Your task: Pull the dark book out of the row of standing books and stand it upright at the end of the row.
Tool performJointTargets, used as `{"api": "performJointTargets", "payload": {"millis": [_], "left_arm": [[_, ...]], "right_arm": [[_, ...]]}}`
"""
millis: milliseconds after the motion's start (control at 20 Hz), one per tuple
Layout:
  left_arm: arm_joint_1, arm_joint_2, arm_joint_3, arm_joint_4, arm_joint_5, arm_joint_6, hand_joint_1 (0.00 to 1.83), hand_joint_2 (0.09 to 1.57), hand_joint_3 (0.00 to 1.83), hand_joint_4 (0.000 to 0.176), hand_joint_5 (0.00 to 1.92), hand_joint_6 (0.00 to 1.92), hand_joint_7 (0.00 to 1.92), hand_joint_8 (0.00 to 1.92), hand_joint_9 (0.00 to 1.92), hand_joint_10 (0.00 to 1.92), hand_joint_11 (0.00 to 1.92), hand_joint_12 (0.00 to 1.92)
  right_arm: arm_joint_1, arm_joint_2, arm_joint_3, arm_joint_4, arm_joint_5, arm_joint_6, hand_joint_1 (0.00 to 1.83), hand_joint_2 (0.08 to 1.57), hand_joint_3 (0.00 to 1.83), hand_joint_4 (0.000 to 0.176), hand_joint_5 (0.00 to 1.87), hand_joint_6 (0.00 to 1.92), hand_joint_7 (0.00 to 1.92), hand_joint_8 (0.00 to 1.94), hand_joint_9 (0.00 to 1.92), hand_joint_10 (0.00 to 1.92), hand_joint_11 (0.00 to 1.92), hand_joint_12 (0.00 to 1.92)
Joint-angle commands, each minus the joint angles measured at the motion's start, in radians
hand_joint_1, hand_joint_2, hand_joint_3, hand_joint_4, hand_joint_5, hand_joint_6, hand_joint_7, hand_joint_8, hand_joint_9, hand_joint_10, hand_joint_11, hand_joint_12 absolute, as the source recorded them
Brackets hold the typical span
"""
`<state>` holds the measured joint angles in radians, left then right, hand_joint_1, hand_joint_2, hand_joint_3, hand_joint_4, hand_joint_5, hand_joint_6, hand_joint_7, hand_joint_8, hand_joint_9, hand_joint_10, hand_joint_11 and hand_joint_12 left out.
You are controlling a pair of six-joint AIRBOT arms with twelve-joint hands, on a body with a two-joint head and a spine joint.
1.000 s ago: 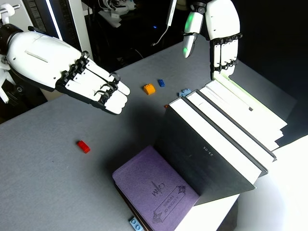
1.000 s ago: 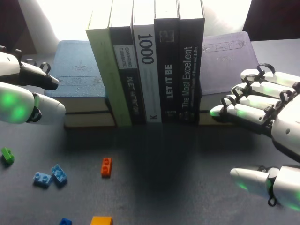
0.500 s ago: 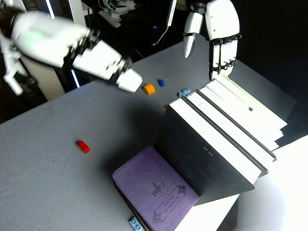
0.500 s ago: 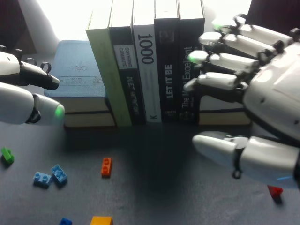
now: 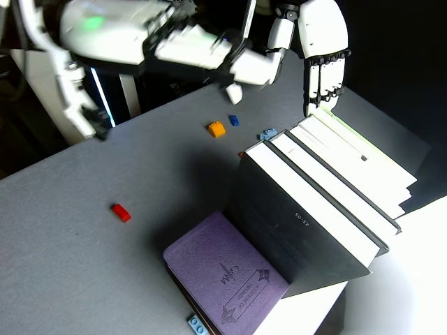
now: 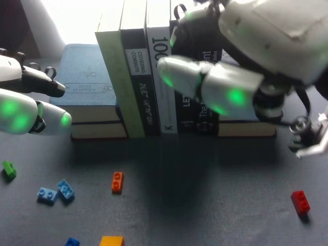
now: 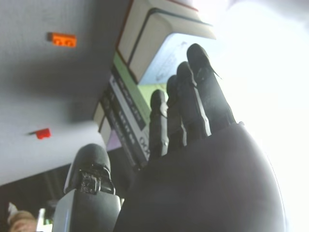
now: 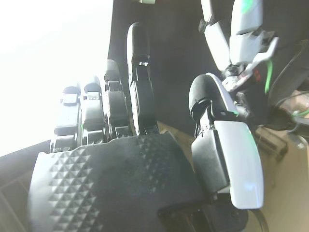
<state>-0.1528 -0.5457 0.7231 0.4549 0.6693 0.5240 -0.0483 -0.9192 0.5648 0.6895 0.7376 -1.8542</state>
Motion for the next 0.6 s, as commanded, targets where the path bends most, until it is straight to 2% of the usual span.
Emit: {"api": "performJointTargets", "payload": {"millis": [0, 100, 150, 350, 500, 550], "left_arm": [[-0.017, 0.006, 0.003, 0.032, -0.067, 0.004, 0.04, 1.26, 0.00, 0.045, 0.23, 0.00, 0.24, 0.00, 0.29, 0.00, 0.34, 0.09], [-0.017, 0.006, 0.003, 0.033, -0.067, 0.004, 0.06, 1.26, 0.00, 0.038, 0.24, 0.00, 0.25, 0.01, 0.30, 0.00, 0.35, 0.08], [-0.017, 0.006, 0.003, 0.033, -0.068, 0.004, 0.03, 1.27, 0.00, 0.043, 0.23, 0.00, 0.25, 0.00, 0.30, 0.00, 0.34, 0.08], [-0.018, 0.006, 0.003, 0.033, -0.068, 0.004, 0.01, 1.27, 0.00, 0.045, 0.24, 0.00, 0.26, 0.01, 0.31, 0.01, 0.35, 0.08], [-0.017, 0.006, 0.005, 0.033, -0.068, 0.004, 0.09, 1.26, 0.00, 0.038, 0.25, 0.00, 0.26, 0.00, 0.30, 0.00, 0.35, 0.07], [-0.018, 0.006, 0.005, 0.033, -0.068, 0.004, 0.08, 1.26, 0.00, 0.041, 0.24, 0.00, 0.25, 0.00, 0.30, 0.00, 0.34, 0.07]], "right_arm": [[0.021, -0.001, 0.006, -0.049, 0.119, -0.009, 0.00, 1.32, 0.00, 0.000, 0.77, 0.44, 0.21, 0.00, 0.00, 0.06, 0.00, 0.00], [0.032, -0.025, 0.031, -0.049, 0.137, -0.017, 0.00, 1.32, 0.00, 0.000, 0.79, 0.44, 0.22, 0.01, 0.01, 0.04, 0.00, 0.00], [0.040, -0.037, 0.049, -0.049, 0.138, -0.012, 0.00, 1.32, 0.00, 0.000, 0.79, 0.44, 0.22, 0.01, 0.00, 0.03, 0.00, 0.00], [0.065, -0.076, 0.106, -0.049, 0.133, 0.001, 0.00, 1.32, 0.00, 0.000, 0.78, 0.43, 0.18, 0.00, 0.00, 0.00, 0.00, 0.00], [0.063, -0.109, 0.162, -0.049, 0.142, 0.006, 0.00, 1.32, 0.00, 0.000, 0.78, 0.43, 0.18, 0.00, 0.00, 0.00, 0.00, 0.00], [0.062, -0.114, 0.175, -0.049, 0.143, 0.018, 0.00, 1.32, 0.00, 0.000, 0.78, 0.42, 0.17, 0.00, 0.00, 0.00, 0.00, 0.00]]}}
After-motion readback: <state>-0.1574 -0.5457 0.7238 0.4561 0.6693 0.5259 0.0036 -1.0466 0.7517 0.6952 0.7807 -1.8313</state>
